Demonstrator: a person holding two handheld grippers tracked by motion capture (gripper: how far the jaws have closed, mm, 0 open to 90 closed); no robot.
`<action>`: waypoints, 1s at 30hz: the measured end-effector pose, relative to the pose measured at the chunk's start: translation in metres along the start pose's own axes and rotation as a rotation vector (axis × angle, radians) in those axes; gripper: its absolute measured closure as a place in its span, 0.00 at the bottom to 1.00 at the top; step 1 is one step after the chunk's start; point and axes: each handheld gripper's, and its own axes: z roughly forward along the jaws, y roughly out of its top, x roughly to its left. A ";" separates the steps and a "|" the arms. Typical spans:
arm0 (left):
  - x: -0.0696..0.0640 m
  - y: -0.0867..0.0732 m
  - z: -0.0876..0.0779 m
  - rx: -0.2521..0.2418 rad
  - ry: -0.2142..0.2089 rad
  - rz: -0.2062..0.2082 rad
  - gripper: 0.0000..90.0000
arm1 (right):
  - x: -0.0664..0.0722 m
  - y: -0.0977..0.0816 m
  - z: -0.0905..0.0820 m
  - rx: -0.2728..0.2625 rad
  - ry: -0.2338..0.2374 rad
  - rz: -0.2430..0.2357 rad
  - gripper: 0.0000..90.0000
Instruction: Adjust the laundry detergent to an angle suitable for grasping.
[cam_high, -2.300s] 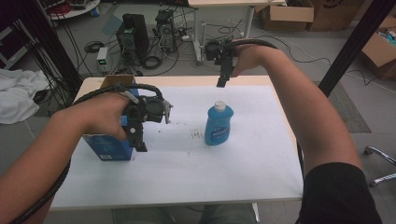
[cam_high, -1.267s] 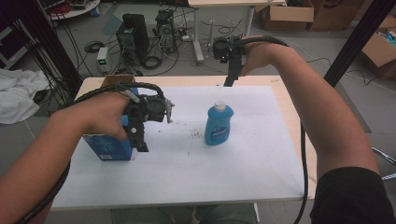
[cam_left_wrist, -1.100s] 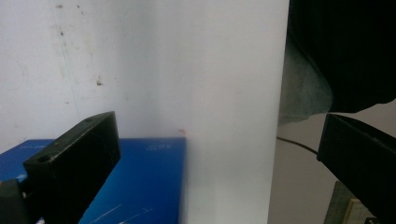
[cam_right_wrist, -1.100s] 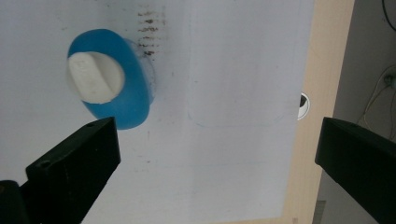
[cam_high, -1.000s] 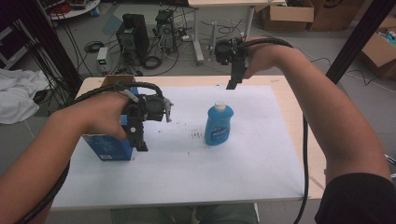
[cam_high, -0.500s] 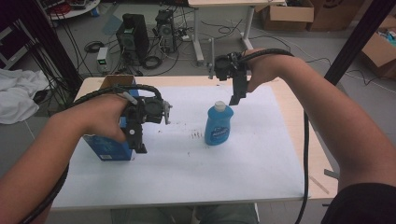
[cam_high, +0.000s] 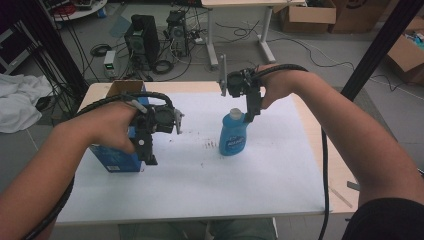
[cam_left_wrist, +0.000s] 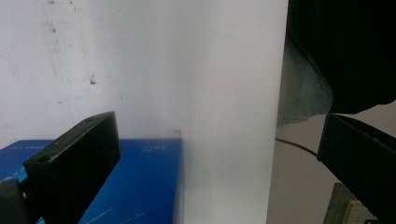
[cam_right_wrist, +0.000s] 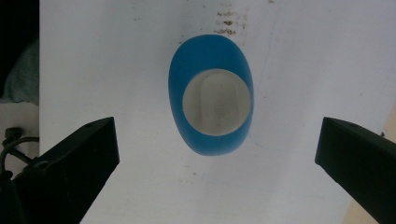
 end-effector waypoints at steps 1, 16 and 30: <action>0.000 0.000 0.000 -0.002 0.001 0.000 0.00 | 0.000 0.000 0.002 0.000 0.002 -0.001 0.00; -0.001 0.002 0.004 -0.009 0.006 0.004 0.00 | 0.000 0.003 0.047 -0.008 0.037 -0.016 0.00; -0.001 0.003 0.006 -0.008 0.002 0.005 0.00 | 0.000 0.004 0.062 -0.018 0.030 -0.028 0.00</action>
